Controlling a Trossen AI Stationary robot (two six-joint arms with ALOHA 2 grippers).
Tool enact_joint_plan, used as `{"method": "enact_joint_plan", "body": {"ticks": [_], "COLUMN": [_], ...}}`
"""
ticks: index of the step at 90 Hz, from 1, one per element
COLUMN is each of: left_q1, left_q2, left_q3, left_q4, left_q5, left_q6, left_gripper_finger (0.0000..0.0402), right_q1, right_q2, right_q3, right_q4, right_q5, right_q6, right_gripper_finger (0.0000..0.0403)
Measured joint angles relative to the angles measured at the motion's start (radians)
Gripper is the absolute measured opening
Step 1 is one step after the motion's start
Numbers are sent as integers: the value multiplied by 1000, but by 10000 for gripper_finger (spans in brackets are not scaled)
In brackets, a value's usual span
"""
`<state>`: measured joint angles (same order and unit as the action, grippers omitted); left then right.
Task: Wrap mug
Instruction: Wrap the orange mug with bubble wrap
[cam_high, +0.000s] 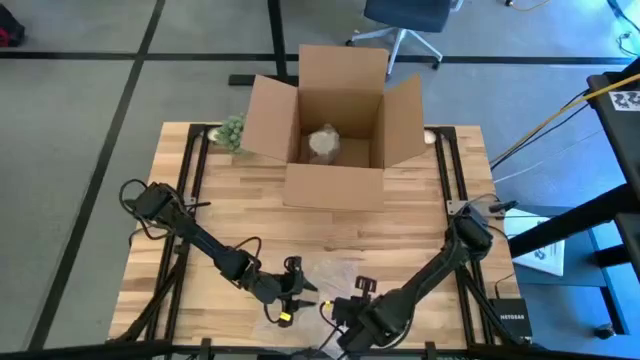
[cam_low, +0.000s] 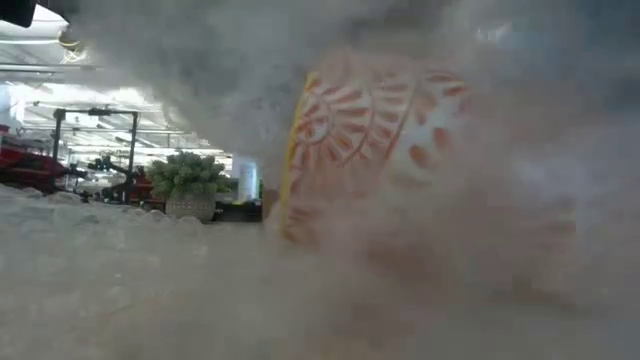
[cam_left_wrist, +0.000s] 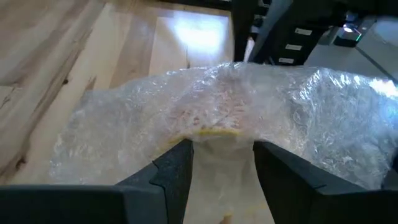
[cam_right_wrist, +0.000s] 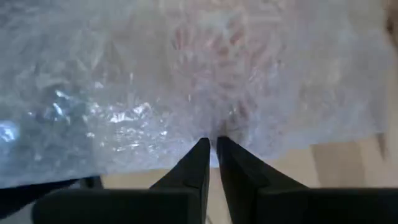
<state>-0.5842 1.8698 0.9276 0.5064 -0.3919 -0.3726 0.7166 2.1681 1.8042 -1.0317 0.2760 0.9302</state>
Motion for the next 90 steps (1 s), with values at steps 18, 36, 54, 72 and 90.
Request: {"method": "enact_joint_plan", "body": {"ticks": [18,36,54,72,90], "left_q1": [7,33,75,84,83], "left_q2": [0,0,0,0,0], "left_q3": [1,51,77,76,76], "left_q4": [11,-6,-26,-108,-108], "left_q5": [13,22,79,90,90], "left_q6": [-11,10,17,7,12], "left_gripper_finger": [154,154,154,154,154], "right_q1": [-1,-15,-16,20,35], "right_q2": [-4,9,-2,-141,-247], "right_q3": [-66,-178,-200,-157,-226], "right_q4": [87,262,254,6,-117], "right_q5": [3,-1,-3,45,126], "right_q6": [-18,-16,-19,2,87], "right_gripper_finger": [23,23,23,23,20]}}
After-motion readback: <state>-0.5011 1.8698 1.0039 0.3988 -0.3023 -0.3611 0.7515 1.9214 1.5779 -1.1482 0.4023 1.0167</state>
